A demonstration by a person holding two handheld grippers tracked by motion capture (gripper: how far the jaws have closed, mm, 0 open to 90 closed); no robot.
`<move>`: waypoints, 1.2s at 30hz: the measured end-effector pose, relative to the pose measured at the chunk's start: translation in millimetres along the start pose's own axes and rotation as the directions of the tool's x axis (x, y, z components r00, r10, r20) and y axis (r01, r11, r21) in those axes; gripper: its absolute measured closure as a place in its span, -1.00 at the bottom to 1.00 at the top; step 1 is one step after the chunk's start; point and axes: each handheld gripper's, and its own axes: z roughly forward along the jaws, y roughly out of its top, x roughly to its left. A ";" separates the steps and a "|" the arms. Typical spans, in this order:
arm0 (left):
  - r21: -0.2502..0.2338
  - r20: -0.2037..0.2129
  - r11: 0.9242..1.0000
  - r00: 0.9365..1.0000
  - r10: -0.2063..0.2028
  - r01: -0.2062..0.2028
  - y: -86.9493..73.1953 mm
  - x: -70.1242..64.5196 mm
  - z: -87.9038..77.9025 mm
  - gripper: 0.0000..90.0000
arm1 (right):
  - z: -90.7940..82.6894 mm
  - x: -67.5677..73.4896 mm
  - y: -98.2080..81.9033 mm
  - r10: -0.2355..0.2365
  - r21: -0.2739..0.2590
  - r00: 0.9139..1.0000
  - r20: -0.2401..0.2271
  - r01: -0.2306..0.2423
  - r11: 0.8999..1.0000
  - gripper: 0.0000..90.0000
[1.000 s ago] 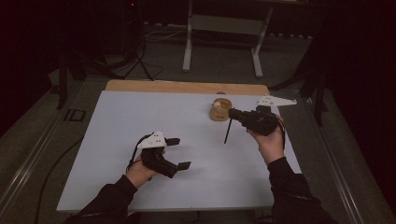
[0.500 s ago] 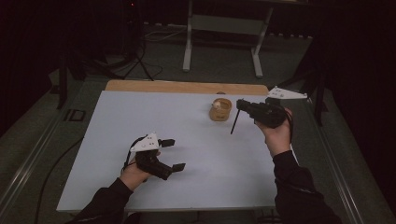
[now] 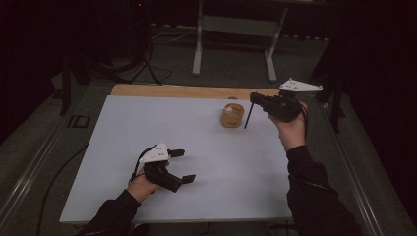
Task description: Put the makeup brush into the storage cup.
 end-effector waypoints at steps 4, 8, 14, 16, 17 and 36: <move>-0.007 -0.007 1.000 1.000 0.002 -0.002 -0.4 -0.1 -0.3 -0.97 | 6.6 -3.5 6.4 -0.017 -0.006 1.000 0.012 0.017 1.000 0.90; -0.009 -0.004 1.000 1.000 0.004 -0.004 -0.7 -0.5 -0.7 -0.98 | 11.1 -6.6 11.6 -0.039 -0.014 0.999 0.028 0.039 0.999 0.90; -0.002 -0.005 1.000 1.000 0.004 -0.004 -1.8 -0.3 -0.6 -0.98 | 15.5 -11.7 22.0 -0.052 -0.030 0.998 0.035 0.053 0.998 0.90; -0.001 -0.005 1.000 1.000 0.005 -0.005 -2.3 -0.5 -0.2 -0.97 | 16.5 -13.1 26.7 -0.059 -0.038 0.997 0.042 0.060 0.997 0.90; 0.003 -0.005 1.000 1.000 0.004 -0.004 -2.5 -0.5 0.0 -0.98 | 17.5 -14.4 28.9 -0.058 -0.041 0.997 0.040 0.060 0.997 0.90; -0.016 0.004 1.000 1.000 0.005 -0.005 -2.1 -1.5 -1.7 -0.98 | 52.7 -31.2 34.0 -0.085 -0.037 0.986 0.142 0.091 0.995 0.90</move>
